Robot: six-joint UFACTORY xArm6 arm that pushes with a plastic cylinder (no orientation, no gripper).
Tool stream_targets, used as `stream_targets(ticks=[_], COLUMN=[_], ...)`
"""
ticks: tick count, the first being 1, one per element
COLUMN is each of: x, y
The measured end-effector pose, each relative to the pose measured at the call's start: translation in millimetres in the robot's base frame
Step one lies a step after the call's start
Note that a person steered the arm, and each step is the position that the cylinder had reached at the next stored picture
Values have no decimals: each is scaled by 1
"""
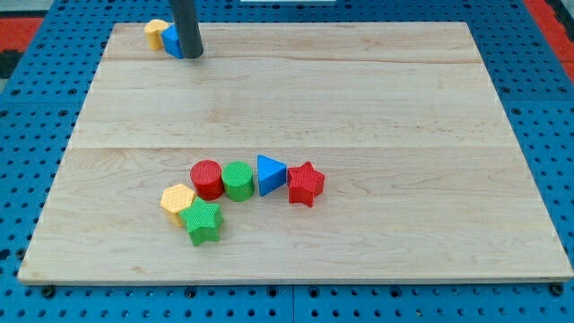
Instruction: Point your arm towards the green star
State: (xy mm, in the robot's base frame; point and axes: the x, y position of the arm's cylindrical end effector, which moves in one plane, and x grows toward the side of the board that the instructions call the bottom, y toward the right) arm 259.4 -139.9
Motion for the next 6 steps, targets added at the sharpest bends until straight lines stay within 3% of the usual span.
stream_targets(ticks=[1,3,4,6], x=[17,166,248,326], y=[82,299,310,133])
